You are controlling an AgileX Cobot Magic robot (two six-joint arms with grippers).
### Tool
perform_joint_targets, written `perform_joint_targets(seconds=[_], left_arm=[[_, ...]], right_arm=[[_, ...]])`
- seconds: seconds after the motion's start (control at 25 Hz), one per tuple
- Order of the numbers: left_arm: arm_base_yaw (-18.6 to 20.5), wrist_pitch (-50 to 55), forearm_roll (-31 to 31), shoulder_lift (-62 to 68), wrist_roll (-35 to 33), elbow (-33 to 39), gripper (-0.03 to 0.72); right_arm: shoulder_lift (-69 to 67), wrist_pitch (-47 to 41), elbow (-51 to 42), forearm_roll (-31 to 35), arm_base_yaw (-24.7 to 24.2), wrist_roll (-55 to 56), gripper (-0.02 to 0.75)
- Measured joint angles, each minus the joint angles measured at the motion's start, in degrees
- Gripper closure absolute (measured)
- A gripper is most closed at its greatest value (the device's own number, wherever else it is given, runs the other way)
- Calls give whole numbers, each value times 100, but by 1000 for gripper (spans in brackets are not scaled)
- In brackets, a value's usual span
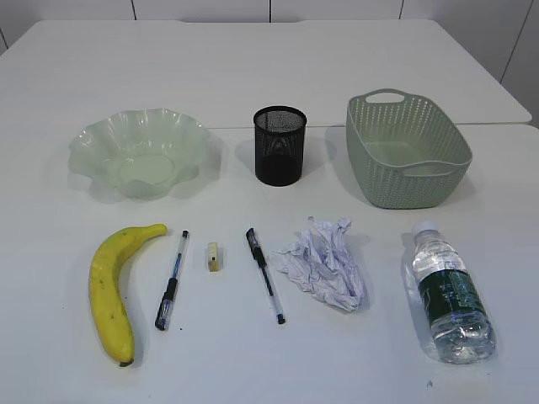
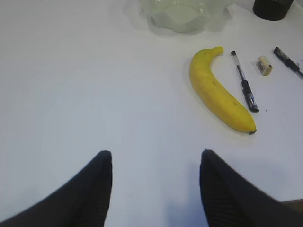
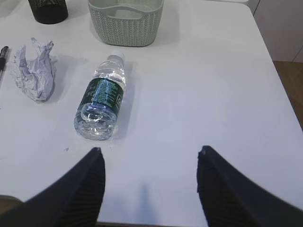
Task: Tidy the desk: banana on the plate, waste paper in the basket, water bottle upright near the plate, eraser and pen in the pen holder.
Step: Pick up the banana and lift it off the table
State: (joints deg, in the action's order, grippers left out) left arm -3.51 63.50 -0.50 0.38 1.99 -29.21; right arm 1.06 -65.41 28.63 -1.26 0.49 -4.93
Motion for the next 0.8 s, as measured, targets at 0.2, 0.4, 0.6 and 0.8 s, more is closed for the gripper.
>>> perform_joint_targets(seconds=[0.2,0.4,0.6,0.8], left_arm=[[0,0,0,0,0,0,282],[0,0,0,0,0,0,284],[0,0,0,0,0,0,286],[0,0,-11,0,0,0,286]], right_arm=[[0,0,0,0,0,0,274],[0,0,0,0,0,0,274],[0,0,0,0,0,0,274],[0,0,0,0,0,0,274]])
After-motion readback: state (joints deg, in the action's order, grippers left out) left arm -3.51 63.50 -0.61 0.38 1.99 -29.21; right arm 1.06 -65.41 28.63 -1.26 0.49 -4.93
